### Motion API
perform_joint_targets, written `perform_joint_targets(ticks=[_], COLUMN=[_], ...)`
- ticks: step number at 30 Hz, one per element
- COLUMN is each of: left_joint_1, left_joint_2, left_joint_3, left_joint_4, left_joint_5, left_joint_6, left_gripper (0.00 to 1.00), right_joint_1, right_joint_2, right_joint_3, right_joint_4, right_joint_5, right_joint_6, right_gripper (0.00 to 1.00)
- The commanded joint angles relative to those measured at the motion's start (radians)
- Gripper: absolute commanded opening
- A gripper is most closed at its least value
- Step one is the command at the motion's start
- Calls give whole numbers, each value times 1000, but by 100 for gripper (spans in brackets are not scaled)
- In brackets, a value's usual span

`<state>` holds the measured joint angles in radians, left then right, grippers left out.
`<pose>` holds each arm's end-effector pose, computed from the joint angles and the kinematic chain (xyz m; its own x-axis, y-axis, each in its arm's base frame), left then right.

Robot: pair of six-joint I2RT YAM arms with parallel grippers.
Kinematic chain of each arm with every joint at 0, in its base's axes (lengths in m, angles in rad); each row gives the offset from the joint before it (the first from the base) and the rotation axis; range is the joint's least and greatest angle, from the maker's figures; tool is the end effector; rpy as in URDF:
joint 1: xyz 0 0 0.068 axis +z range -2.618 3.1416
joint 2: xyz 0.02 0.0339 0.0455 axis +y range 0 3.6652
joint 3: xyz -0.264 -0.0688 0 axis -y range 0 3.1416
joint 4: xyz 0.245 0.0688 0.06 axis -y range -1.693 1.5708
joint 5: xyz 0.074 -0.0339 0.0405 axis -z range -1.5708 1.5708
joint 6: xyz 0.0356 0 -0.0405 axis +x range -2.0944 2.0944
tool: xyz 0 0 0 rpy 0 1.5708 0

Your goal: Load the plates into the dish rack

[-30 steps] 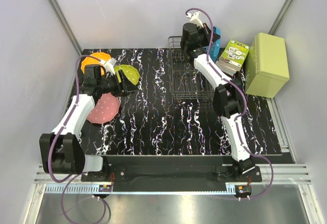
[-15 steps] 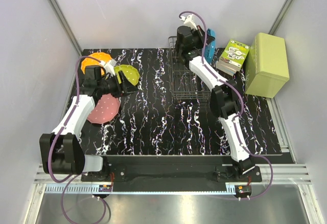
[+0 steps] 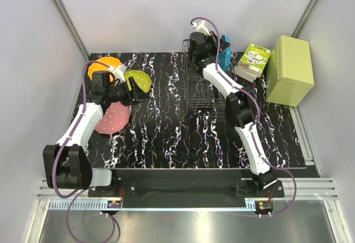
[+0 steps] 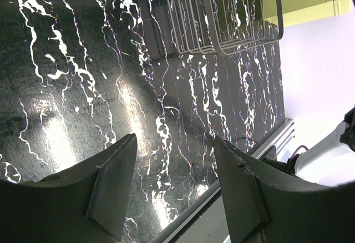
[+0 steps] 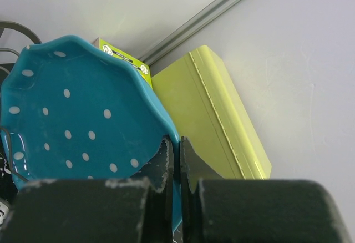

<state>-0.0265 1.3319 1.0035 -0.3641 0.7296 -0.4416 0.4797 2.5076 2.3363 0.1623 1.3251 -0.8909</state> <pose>0.2854 -0.0313 0.2836 -0.8046 -0.2974 -0.5139 0.2087 0.6686 -0.7137 0.5189 0.2310 0.2865 -0.5869 -0.5185 -0.6219 0.4642 0.4139 -0.7831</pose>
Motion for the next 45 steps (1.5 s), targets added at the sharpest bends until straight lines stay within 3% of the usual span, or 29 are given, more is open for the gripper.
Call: perform_joint_targets(ticks=[1,2,5,11,12,15,19,25,29,36,45], left_joint_1=[5,5,5,5,7,10,13,23,23,25,25], left_joint_2=[-14,-14,-17,-14,-16,-8,23,46,4,-106,-97], left_joint_3=[-13,-16,-19,-17,-16,20,131,207,189,118,133], left_joint_4=[50,51,48,48,45,5,-102,-168,-164,-134,-154], left_joint_5=[-6,-6,-6,-4,-10,-44,-131,-159,-108,-118,-242], left_joint_6=[9,9,12,14,23,82,210,247,199,201,299], left_gripper=[63,64,65,66,66,71,75,77,77,77,78], right_joint_1=[-21,-20,-18,-18,-15,2,39,77,71,76,151], right_joint_2=[8,11,7,-12,-15,-13,-23,-102,-14,51,1], right_joint_3=[84,84,69,49,47,41,15,-222,-180,-69,-141], right_joint_4=[105,105,115,190,244,482,603,651,815,728,738], right_joint_5=[17,19,25,25,28,45,86,83,74,79,92], right_joint_6=[-26,-28,-32,-89,-112,-323,-543,-505,-654,-597,-597], right_gripper=[14,25,44,53,59,69,78,80,78,77,77])
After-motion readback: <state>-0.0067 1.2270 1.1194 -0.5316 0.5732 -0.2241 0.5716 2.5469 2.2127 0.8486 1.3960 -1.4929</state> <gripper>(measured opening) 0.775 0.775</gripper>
